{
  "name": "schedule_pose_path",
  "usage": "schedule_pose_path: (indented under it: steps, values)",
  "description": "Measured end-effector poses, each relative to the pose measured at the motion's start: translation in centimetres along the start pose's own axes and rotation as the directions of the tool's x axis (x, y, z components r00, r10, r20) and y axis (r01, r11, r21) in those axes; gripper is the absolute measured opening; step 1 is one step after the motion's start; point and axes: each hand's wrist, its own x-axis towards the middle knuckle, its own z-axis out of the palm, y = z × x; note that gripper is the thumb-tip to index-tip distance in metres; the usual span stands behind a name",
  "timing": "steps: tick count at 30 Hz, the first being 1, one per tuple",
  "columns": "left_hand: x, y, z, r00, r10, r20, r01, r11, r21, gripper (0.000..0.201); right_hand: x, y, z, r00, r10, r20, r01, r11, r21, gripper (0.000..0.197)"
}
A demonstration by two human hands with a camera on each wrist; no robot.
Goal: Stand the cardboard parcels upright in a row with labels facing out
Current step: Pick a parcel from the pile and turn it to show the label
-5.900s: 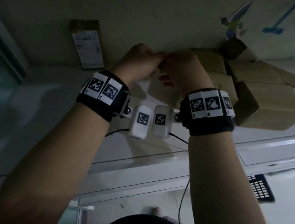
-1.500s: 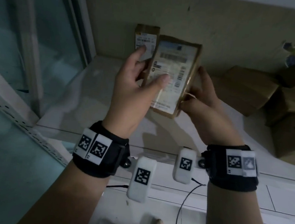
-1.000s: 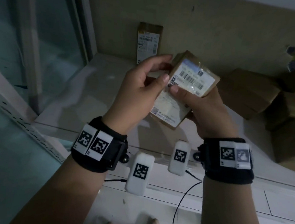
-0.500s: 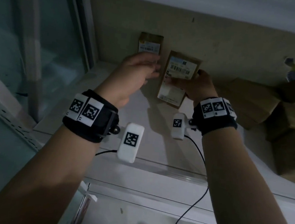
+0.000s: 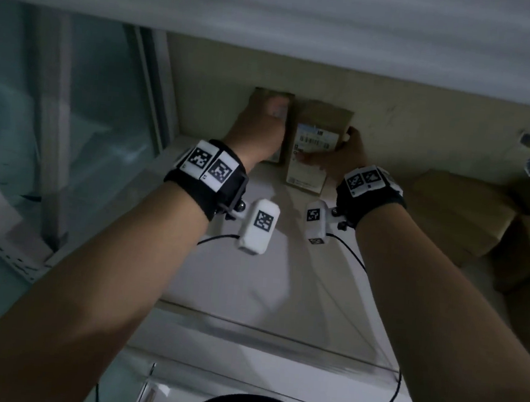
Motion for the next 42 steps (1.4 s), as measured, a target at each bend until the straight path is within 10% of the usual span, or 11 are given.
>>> schedule_pose_path:
  steps: [10,15,24,28,42]
  values:
    - [6.8,-1.7,1.2,0.997,0.067,0.045,-0.079,0.736,0.673,0.038,-0.1,-0.7,0.2,0.999,-0.003,0.032,0.004,0.998,-0.057,0.120]
    - [7.2,-2.6,1.3,0.980,0.176,0.088,-0.195,0.811,0.551,0.031,-0.5,-1.1,0.7,0.999,0.037,0.020,-0.035,0.992,-0.122,0.107]
    - [5.4,-1.3,0.3,0.987,0.023,0.158,-0.114,0.796,0.594,0.079,-2.2,-2.5,0.6,0.990,0.138,0.024,-0.135,0.986,-0.101,0.106]
    - [4.0,0.2,-0.5,0.977,0.145,0.156,-0.203,0.854,0.478,0.089,-3.3,-3.7,-0.2,0.985,0.171,0.034,-0.167,0.981,-0.096,0.120]
    - [-5.3,-0.1,-0.1,0.973,0.215,0.083,-0.213,0.976,-0.036,0.055,-13.4,-1.0,-4.1,0.974,0.197,-0.110,-0.174,0.967,0.188,0.071]
